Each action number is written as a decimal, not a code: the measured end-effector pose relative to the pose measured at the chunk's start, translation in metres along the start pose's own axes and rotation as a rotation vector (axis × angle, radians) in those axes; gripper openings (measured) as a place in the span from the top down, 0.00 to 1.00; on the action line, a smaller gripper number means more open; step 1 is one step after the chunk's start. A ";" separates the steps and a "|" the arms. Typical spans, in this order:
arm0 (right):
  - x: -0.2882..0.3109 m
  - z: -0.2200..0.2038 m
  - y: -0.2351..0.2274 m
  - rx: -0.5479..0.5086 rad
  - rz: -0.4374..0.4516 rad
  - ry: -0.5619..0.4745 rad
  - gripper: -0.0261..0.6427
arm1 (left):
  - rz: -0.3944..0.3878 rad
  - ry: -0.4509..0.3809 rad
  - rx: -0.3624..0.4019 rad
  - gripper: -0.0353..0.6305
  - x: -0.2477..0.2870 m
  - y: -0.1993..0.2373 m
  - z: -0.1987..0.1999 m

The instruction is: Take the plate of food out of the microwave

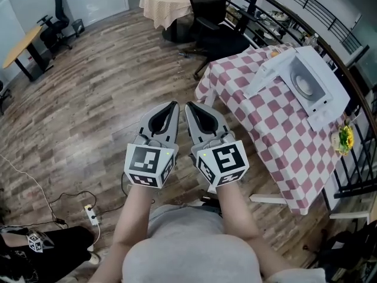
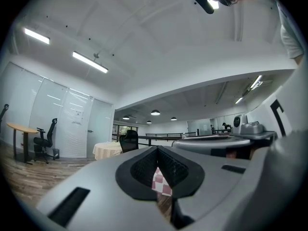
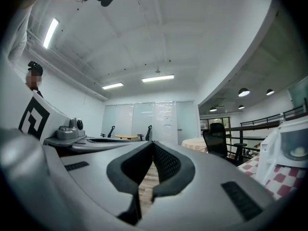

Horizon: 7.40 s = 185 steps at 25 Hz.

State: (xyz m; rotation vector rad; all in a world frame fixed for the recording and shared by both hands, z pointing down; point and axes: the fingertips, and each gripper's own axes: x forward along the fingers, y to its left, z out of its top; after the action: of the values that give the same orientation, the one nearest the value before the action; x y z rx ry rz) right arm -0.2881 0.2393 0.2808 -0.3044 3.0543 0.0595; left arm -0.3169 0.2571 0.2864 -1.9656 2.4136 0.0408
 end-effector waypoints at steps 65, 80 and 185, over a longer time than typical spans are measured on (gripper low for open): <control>-0.239 -0.048 -0.487 0.133 -0.677 0.070 0.92 | -0.594 0.111 -0.145 0.94 0.392 -0.396 -0.053; -0.249 -0.070 -0.554 0.155 -0.839 0.095 0.92 | -0.707 0.232 -0.229 0.94 0.471 -0.431 -0.093; -0.280 -0.187 -0.641 0.319 -1.015 0.305 0.92 | -0.069 1.073 -1.244 0.57 0.655 -0.466 -0.344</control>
State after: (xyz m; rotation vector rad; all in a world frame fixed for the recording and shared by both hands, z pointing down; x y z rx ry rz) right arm 0.1005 -0.3421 0.4682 -1.8702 2.6869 -0.5525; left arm 0.0046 -0.4911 0.6035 -3.1383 3.4068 0.9145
